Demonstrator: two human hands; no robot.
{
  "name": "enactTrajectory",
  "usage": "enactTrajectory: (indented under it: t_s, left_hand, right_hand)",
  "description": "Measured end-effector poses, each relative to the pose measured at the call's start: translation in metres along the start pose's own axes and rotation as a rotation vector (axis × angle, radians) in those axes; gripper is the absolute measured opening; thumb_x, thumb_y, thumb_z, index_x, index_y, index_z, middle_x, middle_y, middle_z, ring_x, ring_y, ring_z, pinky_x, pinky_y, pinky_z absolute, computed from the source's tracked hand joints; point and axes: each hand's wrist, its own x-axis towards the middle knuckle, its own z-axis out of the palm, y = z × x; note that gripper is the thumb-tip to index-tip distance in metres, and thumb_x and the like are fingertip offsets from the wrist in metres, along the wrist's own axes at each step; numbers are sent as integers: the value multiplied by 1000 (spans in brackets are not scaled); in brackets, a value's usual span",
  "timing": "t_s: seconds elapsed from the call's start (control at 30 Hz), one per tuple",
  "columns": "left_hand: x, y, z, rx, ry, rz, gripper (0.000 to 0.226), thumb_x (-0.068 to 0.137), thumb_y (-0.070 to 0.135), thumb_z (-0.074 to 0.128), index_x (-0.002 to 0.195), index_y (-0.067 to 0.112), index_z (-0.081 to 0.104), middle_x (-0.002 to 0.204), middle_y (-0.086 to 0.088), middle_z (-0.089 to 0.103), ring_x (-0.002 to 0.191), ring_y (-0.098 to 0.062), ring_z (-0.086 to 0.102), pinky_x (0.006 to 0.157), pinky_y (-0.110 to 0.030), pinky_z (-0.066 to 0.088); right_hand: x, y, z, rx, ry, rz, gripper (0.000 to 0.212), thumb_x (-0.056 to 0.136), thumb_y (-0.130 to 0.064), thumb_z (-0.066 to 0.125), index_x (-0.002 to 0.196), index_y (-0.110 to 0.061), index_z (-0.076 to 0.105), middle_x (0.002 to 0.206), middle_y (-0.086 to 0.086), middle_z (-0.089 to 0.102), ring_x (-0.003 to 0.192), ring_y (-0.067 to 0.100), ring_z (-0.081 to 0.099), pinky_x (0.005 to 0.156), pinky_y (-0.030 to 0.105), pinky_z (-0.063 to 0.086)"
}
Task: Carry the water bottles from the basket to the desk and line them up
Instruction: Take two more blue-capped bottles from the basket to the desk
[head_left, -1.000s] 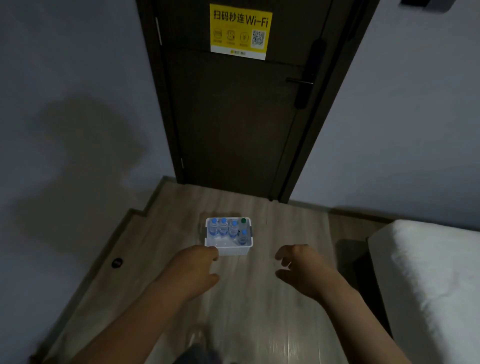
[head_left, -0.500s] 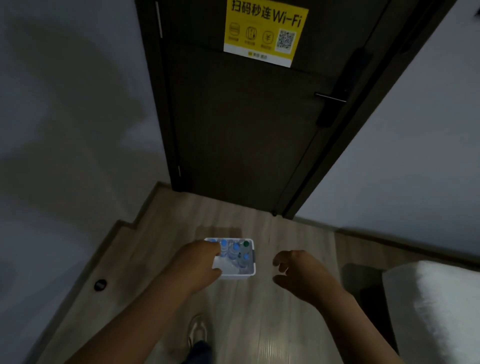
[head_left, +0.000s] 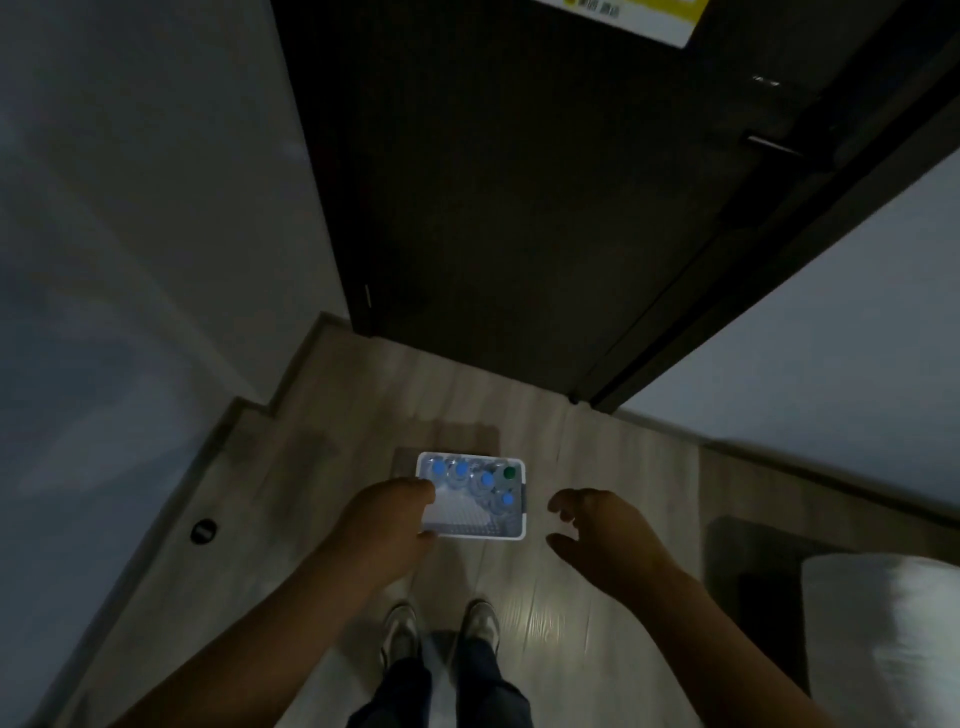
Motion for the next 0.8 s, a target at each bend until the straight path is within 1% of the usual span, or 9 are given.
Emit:
enactTrajectory:
  t_s: [0.07,0.17,0.3,0.33,0.37,0.43,0.47,0.6,0.8]
  left_hand:
    - [16,-6,10,-14,1,-37,30,89,34,57,115,20,54,115,-1,61,104,-16,59,80,-20,42]
    - [43,-17,25,30,-19,-46,24,89,33,58,107,17,55,107,-1,63,96,-16,61,76,-19,40]
    - [94,-43,64,59,76,90,29,64,12,84,86,0,70,75,-12,70,66,-24,69,61,-26,54]
    - [107,-49,76,48,54,60,31,66,13,84,90,-1,71,79,-13,71,70,-25,70,64,-27,55]
    - [121,-53,86,18,24,-21,36,74,19,79,104,3,68,92,-11,71,83,-24,70,72,-28,54]
    - [150,-68,115,15,-25,-183,45,88,35,63,127,15,53,119,-2,63,108,-17,62,89,-25,48]
    - [163,-77,130,15,-26,-213,47,90,40,58,130,19,48,124,1,60,112,-14,59,91,-24,46]
    - [208,-112,188,39,-62,-259,49,89,42,56,131,18,46,127,-2,55,115,-17,55,95,-28,46]
    - [264,-155,274,26,-88,-269,51,88,41,60,129,16,45,123,-3,56,108,-15,57,87,-24,47]
  right_hand:
    - [24,7,5,-4,-7,2,41,90,-37,60,129,-25,53,121,-4,63,104,8,59,86,19,46]
    - [60,19,15,-13,-19,12,41,90,-37,58,129,-25,51,121,-4,62,105,9,59,87,20,46]
    - [120,43,42,-11,-25,10,38,92,-37,55,128,-24,51,122,-4,60,107,9,58,86,20,44]
    - [135,49,51,-7,-29,8,37,92,-36,55,127,-24,51,122,-3,60,106,10,58,86,19,44]
    - [150,54,61,-5,-29,6,36,92,-35,55,126,-23,52,122,-3,60,106,10,59,85,19,44]
    - [180,66,84,0,-38,12,35,92,-34,55,125,-22,52,122,-2,61,106,11,59,86,20,44]
    - [196,71,96,3,-44,17,36,92,-35,55,126,-22,52,122,-2,60,107,12,59,87,22,45]
    - [256,93,150,-11,-74,30,39,92,-37,54,128,-20,51,121,0,61,106,14,59,88,25,48]
    - [329,122,236,-1,-123,51,35,91,-32,57,122,-18,52,119,2,61,104,16,59,86,25,48]
